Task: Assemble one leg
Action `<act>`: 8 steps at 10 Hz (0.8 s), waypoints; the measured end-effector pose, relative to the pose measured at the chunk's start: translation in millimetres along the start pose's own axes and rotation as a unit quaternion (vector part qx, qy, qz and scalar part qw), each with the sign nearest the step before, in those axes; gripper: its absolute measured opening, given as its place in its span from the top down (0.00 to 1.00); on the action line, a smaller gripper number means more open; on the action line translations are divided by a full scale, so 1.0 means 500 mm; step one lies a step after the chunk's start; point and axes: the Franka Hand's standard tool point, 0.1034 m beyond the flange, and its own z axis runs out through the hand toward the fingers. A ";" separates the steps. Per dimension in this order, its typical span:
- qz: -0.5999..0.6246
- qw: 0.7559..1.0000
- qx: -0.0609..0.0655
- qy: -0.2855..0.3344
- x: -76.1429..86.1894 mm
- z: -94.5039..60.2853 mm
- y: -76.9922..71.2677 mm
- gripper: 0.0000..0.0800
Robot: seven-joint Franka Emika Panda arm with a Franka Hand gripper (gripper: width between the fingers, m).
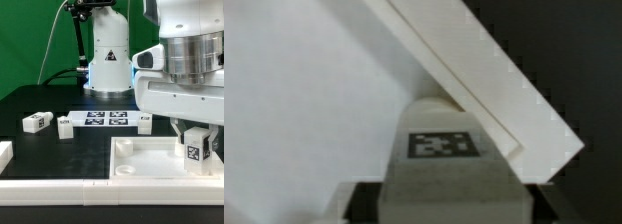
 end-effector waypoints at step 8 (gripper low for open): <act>0.132 0.991 0.009 -0.005 0.001 0.002 -0.001 0.26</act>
Offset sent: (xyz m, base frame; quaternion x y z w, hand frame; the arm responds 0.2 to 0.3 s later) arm 0.0046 -0.0031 0.0007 0.0050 -0.0109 0.2081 0.9780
